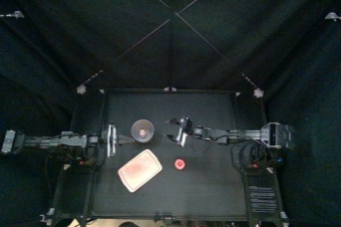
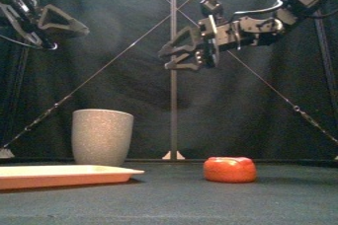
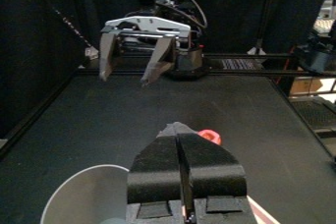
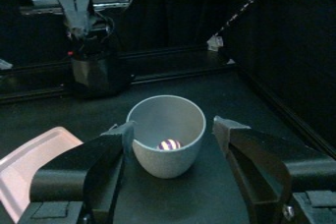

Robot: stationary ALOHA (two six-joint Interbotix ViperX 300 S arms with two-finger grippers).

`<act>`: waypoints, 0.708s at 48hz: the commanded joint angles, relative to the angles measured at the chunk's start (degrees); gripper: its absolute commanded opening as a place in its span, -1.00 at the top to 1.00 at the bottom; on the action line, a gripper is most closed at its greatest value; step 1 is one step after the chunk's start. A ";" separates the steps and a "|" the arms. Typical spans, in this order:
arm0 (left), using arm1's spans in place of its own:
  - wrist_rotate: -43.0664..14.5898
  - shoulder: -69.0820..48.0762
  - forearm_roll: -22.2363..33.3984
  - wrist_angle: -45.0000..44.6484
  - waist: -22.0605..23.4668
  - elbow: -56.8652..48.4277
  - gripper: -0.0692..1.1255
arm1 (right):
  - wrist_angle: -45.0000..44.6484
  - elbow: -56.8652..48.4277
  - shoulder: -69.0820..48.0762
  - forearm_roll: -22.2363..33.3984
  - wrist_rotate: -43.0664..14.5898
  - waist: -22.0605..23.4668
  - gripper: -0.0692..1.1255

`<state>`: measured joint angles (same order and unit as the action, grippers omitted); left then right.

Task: Pick the onion then place it in the grey bowl
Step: Drop onion in the grey bowl and return to neutral

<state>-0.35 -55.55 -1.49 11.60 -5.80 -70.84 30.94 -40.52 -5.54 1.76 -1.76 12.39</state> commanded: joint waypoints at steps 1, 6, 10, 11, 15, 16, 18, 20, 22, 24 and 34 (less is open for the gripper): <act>0.09 0.18 0.00 0.53 -0.62 0.79 0.69 | 5.19 -3.87 -4.39 -0.18 -0.09 -0.79 -0.75; 0.09 0.18 0.00 0.53 -1.23 0.88 0.69 | 8.00 -7.03 -6.06 0.00 -0.09 -2.20 -0.75; 0.09 0.18 0.00 0.53 -1.93 0.97 0.69 | 8.88 -8.35 -6.86 -0.35 -0.18 -3.60 -0.75; 0.00 0.18 0.00 0.53 -2.11 0.97 0.69 | 8.96 -8.53 -6.94 -0.35 -0.18 -4.04 -0.75; 0.00 0.18 0.00 0.53 -2.81 0.97 0.69 | 9.05 -8.96 -7.12 -0.97 -0.18 -5.36 -0.75; 0.00 0.18 0.00 0.53 -3.08 0.97 0.69 | 9.05 -9.14 -7.03 -1.05 -0.18 -5.63 -0.75; 0.00 0.18 0.00 0.53 -3.43 1.05 0.69 | 9.05 -9.23 -7.03 -1.41 -0.18 -6.06 -0.75; 0.09 0.18 0.00 0.62 -3.69 1.14 0.69 | 8.96 -9.40 -6.94 -1.67 -0.18 -6.59 -0.75; 0.09 0.18 0.00 0.97 -3.96 1.23 0.69 | 8.96 -9.67 -6.77 -1.85 -0.18 -6.86 -0.75; 0.09 0.18 0.00 1.32 -3.96 1.32 0.69 | 9.05 -9.93 -6.77 -2.11 -0.18 -7.12 -0.75; 0.09 0.18 0.00 2.02 -4.04 0.62 0.69 | 9.05 -10.20 -7.12 -2.55 -0.18 -7.21 -0.75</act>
<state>-0.26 -55.55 -1.49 13.01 -9.58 -70.84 39.46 -51.24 -10.99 -0.62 -1.85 5.27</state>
